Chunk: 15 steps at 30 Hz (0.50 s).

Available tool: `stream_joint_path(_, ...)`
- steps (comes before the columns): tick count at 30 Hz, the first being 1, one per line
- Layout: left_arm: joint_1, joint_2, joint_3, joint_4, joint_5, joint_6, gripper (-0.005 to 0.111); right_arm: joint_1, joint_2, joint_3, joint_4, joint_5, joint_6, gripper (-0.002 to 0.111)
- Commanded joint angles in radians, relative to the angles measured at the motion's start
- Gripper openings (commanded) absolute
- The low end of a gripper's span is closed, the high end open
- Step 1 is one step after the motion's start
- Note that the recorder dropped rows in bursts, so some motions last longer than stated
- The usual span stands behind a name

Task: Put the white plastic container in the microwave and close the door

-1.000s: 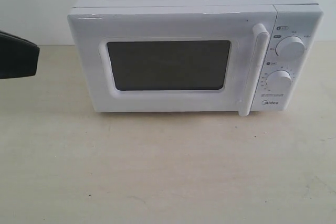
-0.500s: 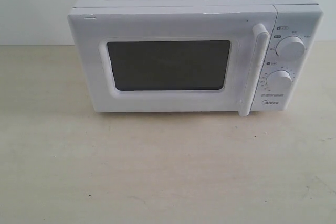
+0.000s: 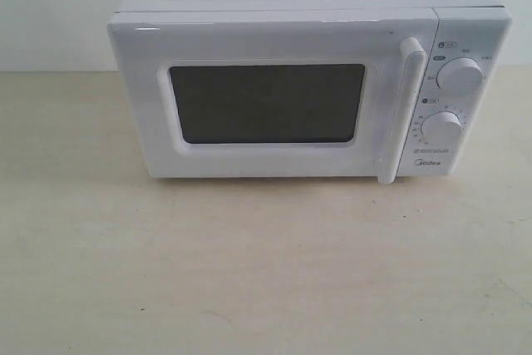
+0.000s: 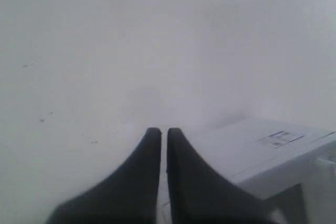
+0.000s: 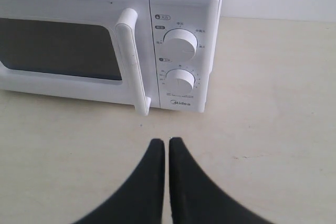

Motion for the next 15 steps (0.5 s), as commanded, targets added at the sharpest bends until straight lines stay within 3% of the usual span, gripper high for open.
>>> stream_joint_path(1, 0.059, -0.003, 0.175, -0.001, -0.132, 0.007, 0.004, 0.001, -0.004, 0.006, -0.005, 0.003, -0.006, 0.0)
stream_joint_path(9, 0.162, -0.056, 0.444, -0.001, -0.214, -0.004, 0.004, 0.001, -0.004, 0.006, -0.005, 0.003, -0.006, 0.0)
stream_joint_path(15, 0.175, -0.216, 0.605, -0.001, -0.301, -0.009, 0.004, 0.001, -0.004, 0.006, -0.005, 0.003, -0.006, 0.0)
